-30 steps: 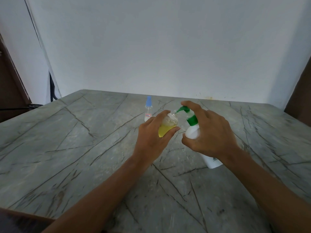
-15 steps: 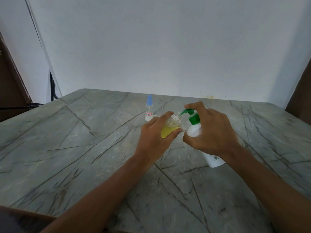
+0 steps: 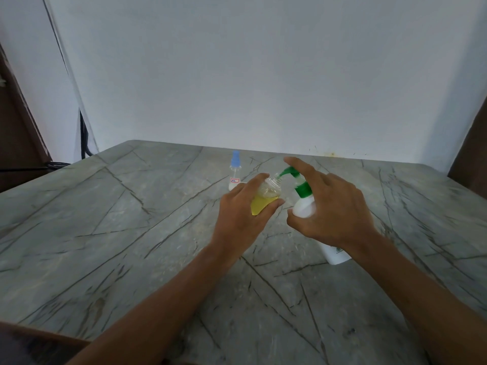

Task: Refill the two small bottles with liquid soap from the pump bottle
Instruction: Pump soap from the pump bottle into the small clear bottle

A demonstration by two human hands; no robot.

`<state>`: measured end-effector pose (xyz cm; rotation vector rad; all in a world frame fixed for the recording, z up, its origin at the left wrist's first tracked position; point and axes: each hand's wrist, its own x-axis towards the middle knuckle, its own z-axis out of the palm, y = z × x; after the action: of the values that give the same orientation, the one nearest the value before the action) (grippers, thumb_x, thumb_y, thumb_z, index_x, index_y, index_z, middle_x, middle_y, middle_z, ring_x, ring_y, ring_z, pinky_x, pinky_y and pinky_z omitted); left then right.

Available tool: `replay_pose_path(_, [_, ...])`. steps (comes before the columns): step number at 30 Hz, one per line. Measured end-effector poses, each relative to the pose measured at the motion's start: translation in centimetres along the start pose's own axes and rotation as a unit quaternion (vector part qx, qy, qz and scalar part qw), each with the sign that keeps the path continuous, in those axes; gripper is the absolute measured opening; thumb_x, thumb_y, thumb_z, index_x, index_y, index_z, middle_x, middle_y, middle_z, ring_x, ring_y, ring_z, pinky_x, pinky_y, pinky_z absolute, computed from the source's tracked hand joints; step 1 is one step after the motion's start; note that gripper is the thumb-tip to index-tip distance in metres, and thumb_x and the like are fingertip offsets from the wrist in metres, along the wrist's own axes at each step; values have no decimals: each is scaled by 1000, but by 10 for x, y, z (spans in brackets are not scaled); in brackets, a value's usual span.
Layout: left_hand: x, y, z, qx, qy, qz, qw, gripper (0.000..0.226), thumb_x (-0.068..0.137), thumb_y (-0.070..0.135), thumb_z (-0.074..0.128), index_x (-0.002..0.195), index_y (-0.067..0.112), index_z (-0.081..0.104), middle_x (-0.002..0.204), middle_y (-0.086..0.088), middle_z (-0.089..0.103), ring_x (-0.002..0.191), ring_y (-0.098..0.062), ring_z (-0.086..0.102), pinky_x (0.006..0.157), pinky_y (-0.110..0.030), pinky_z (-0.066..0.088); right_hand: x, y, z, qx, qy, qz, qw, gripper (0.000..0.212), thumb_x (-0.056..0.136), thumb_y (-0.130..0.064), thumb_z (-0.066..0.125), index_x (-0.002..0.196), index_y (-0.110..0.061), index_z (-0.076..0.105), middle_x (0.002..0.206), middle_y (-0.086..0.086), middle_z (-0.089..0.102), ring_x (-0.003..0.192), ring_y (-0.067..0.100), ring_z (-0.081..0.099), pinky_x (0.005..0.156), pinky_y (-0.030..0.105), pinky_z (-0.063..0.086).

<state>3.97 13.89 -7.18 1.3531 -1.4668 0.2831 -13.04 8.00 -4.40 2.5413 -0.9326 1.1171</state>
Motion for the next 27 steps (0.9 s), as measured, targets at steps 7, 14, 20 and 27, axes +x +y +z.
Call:
replay_pose_path(7, [0,0,1,4,-9,-1,1000,58,78,48,70,127,22,54,110,3,67,90,-6,60,76,-20,53,2,3,1,14,-2,0,1000,84,60,-52,71,135,-32,38,86,-6,63,67,13,51,65,25,41])
replay_pose_path(14, [-2,0,4,10,-18,11,1000,58,77,48,71,126,21,55,108,1,67,90,-8,60,75,-23,53,3,4,2,44,8,0,999,76,58,-52,72,123,-32,38,93,-2,67,71,15,57,66,33,53])
replay_pose_path(20, [-3,-1,6,11,-29,15,999,59,77,50,69,127,21,54,112,-1,66,95,-12,61,77,-29,55,3,5,2,51,16,-1,999,73,58,-53,72,121,-31,42,92,-4,66,70,15,56,64,31,52])
replay_pose_path(27, [0,0,1,-8,-4,2,1000,57,77,45,73,125,20,56,109,1,67,92,-10,61,78,-32,56,0,1,2,5,14,4,1000,96,61,-51,74,144,-39,26,87,-8,62,69,12,51,62,28,48])
